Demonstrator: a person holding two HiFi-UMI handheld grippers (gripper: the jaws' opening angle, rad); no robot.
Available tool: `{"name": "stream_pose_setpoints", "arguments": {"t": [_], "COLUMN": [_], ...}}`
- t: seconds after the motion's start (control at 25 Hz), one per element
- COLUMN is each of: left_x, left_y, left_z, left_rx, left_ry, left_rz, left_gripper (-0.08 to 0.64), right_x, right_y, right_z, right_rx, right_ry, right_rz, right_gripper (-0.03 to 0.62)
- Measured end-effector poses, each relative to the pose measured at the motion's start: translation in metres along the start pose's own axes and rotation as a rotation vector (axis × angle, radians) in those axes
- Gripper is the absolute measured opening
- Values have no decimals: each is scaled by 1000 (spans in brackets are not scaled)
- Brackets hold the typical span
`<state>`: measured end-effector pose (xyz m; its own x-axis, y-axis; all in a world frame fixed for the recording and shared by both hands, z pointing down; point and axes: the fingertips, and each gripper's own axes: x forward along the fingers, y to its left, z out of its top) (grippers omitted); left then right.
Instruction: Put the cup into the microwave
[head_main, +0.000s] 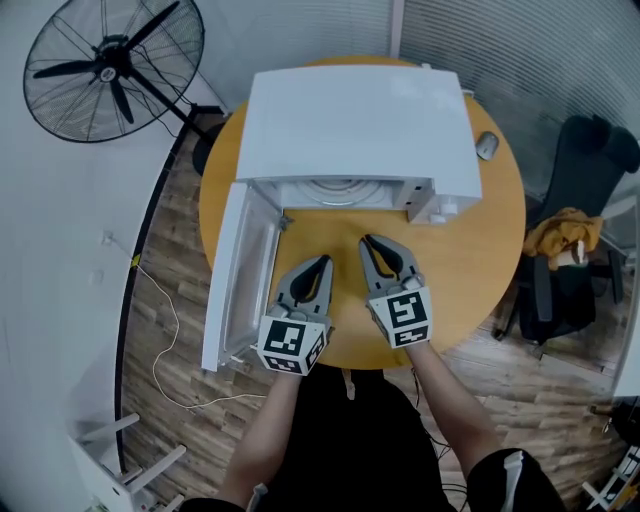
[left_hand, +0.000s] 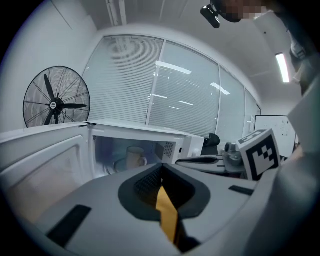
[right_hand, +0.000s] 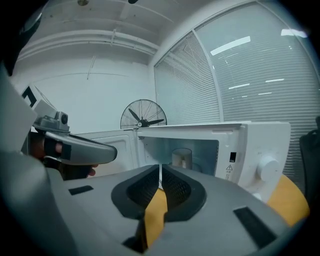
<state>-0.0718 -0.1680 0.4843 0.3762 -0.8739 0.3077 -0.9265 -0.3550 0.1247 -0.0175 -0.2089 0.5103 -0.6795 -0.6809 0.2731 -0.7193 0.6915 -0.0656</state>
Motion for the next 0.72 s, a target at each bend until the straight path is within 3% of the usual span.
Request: {"name": "stream_pose_setpoints", "arguments": {"t": [0.72], "left_x": [-59], "left_y": [-28], "left_z": [-1], "left_rx": [9], "left_ry": [-10], "left_rz": [-115], "left_gripper": [-5], "right_x": [-71], "right_y": [61], "right_z": [13], "right_rx": [49], "right_ry": [6], "right_rz": [-52], "right_gripper": [9]}}
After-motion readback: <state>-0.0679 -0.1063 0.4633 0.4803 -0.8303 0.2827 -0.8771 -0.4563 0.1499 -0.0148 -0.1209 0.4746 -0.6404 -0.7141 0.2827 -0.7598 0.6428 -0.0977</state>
